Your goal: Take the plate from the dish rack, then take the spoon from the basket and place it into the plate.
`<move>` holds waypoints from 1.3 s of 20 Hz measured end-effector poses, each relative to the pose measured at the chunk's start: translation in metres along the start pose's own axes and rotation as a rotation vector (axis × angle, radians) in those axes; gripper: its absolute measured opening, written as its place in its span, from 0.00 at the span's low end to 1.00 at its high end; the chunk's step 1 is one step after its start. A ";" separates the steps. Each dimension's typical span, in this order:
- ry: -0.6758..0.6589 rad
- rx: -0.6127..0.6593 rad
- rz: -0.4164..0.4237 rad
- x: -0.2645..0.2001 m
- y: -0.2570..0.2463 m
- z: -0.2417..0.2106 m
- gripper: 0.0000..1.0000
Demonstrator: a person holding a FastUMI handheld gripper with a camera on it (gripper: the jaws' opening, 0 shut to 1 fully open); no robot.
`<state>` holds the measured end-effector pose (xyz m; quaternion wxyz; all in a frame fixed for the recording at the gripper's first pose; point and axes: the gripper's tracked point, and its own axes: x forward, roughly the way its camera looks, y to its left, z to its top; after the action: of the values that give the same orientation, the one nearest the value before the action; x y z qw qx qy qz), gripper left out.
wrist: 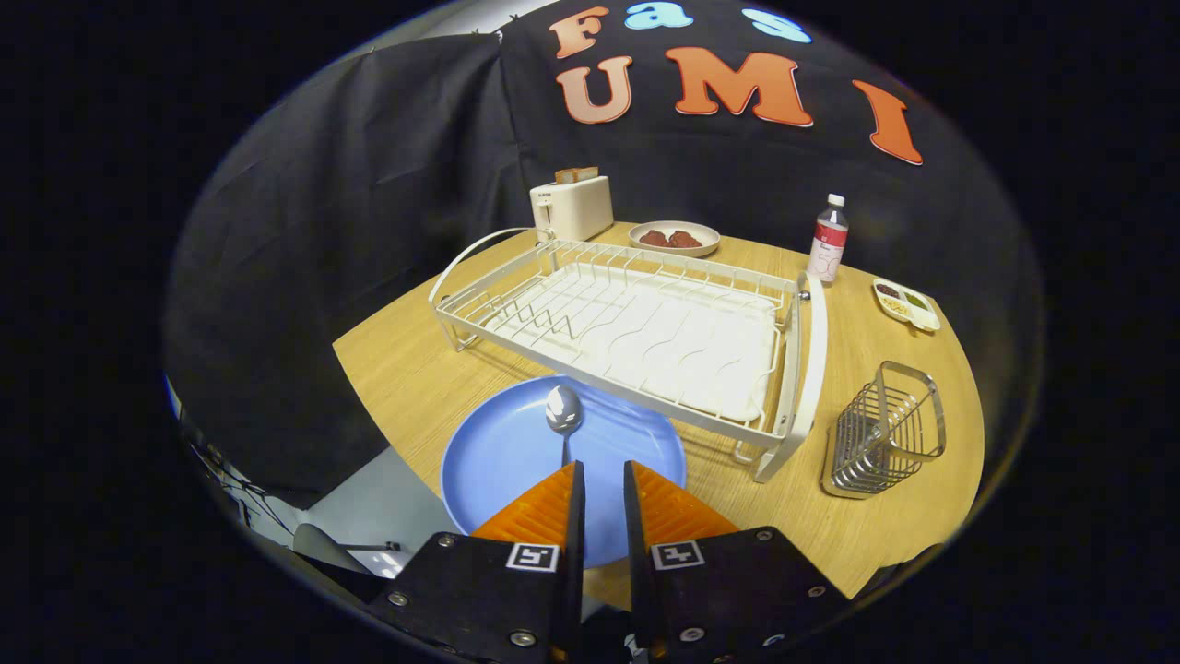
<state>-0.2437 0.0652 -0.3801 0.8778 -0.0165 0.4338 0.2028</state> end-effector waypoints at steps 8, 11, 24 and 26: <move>-0.268 0.012 -0.188 -0.075 -0.078 0.109 0.50; -0.371 0.012 -0.258 -0.105 -0.102 0.147 0.67; -0.636 0.024 -0.393 -0.203 -0.138 0.222 0.91; -0.644 0.031 -0.402 -0.210 -0.140 0.228 0.92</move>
<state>-0.1336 -0.0886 -0.0976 0.9916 -0.0233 0.1266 0.0145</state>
